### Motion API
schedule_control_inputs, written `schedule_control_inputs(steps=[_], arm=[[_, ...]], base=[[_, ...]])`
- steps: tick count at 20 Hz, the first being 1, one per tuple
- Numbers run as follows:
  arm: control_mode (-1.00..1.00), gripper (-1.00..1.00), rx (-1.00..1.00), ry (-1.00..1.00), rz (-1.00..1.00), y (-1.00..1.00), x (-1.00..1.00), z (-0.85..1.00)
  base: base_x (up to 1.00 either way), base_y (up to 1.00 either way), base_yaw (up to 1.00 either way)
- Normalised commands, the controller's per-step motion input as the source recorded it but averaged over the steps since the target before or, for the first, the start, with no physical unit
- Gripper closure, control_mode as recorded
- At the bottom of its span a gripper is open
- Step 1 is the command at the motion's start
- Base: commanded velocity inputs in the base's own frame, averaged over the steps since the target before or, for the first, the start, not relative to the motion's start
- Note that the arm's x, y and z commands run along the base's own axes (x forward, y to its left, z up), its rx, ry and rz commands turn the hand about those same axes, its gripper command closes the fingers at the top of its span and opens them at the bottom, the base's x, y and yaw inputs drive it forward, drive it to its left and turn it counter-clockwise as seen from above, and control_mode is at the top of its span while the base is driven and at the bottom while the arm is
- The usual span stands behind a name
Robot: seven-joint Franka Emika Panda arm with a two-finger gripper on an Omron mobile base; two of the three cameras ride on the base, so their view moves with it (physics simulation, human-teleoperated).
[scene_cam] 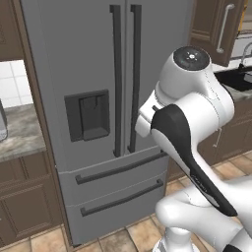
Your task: Move the hot dog bun to the plate on the dining table and place the condiment next to that plate. Then navigate to the fridge and take the sausage and place it on the plate as well.
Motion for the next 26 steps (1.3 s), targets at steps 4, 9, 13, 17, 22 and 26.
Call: schedule_control_inputs(steps=[4,9,13,17,22,26], arm=[[1.0,-1.0,0.0,0.0,0.0,0.0,0.0,0.0],[-1.0,-1.0,0.21,0.0,0.0,-0.25,0.13,0.0],[-1.0,-1.0,0.34,-0.01,0.01,-0.72,0.44,0.02],[-1.0,-1.0,0.21,-0.12,0.03,-0.7,0.65,0.0],[-1.0,-1.0,0.12,-0.07,0.0,-0.24,0.77,-0.11],[-1.0,-1.0,0.07,0.0,0.0,0.07,0.86,-0.21]], base=[[0.0,0.0,0.0],[0.0,0.0,0.0],[0.0,0.0,0.0],[0.0,0.0,0.0],[0.0,0.0,0.0],[0.0,0.0,0.0]])
